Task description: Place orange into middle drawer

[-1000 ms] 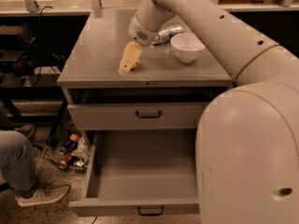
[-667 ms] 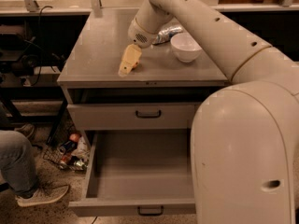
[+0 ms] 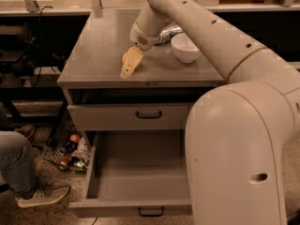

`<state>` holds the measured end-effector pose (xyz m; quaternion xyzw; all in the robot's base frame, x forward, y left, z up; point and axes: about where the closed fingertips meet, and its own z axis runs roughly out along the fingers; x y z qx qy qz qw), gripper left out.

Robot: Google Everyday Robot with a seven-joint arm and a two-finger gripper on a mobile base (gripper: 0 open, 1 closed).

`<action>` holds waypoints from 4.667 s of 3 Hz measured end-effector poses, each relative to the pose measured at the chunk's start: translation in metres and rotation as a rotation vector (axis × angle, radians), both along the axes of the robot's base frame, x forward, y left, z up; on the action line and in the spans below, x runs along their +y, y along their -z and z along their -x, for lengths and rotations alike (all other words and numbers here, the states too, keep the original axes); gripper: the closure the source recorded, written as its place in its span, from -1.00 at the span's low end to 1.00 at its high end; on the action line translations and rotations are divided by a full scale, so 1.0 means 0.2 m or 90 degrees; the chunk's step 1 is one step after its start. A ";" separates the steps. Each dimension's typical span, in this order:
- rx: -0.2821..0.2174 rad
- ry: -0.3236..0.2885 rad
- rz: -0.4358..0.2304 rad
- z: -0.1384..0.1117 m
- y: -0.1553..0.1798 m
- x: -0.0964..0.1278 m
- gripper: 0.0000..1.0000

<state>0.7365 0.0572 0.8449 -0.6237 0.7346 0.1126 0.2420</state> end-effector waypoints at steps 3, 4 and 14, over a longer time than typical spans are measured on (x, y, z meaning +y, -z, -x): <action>-0.008 0.015 0.021 -0.01 0.03 -0.06 -0.03; -0.010 0.011 0.015 0.01 0.02 -0.06 0.59; 0.174 0.405 -0.124 1.07 0.72 -0.72 1.00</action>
Offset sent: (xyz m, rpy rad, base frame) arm 0.0023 -0.0217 0.0023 -0.0386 -0.0273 -0.0389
